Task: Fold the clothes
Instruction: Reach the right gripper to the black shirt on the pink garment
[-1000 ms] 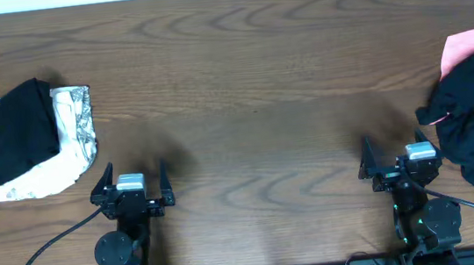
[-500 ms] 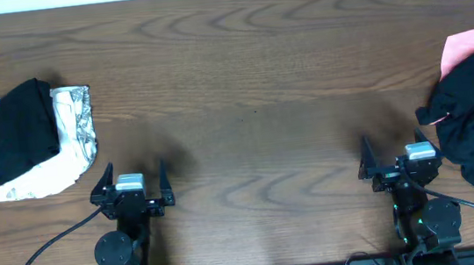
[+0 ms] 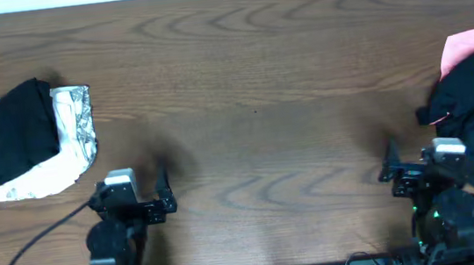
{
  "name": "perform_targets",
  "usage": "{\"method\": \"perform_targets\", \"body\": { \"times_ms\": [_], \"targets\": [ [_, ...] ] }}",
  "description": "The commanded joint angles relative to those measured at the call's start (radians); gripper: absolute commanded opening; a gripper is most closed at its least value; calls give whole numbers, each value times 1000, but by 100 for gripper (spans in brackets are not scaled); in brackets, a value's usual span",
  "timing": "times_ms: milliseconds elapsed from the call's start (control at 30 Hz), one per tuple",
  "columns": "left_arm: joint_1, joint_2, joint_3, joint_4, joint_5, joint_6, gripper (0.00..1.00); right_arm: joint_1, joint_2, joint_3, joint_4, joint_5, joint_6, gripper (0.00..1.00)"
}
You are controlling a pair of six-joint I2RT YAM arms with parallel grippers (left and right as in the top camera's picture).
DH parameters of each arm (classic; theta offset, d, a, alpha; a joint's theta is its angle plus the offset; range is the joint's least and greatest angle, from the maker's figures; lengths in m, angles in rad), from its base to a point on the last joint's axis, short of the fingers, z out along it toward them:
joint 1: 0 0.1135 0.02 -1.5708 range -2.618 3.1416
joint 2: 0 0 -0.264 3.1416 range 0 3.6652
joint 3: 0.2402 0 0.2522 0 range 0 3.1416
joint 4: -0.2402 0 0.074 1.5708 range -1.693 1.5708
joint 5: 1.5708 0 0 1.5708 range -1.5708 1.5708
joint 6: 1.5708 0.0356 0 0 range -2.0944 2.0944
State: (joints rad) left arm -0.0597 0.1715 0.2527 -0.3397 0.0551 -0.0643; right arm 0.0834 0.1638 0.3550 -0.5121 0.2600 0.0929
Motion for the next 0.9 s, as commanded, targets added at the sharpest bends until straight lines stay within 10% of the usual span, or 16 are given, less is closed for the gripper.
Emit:
{"method": "perform_targets", "body": {
  "times_ms": [0, 533, 867],
  "targets": [
    [4, 110, 153, -60, 20, -24, 98, -8, 126, 125, -97, 96, 120, 99],
    [4, 550, 505, -359, 137, -24, 98, -74, 650, 515, -408, 34, 267, 99],
    [4, 550, 505, -362, 136, -24, 98, -458, 765, 515, -493, 72, 367, 99]
  ]
}}
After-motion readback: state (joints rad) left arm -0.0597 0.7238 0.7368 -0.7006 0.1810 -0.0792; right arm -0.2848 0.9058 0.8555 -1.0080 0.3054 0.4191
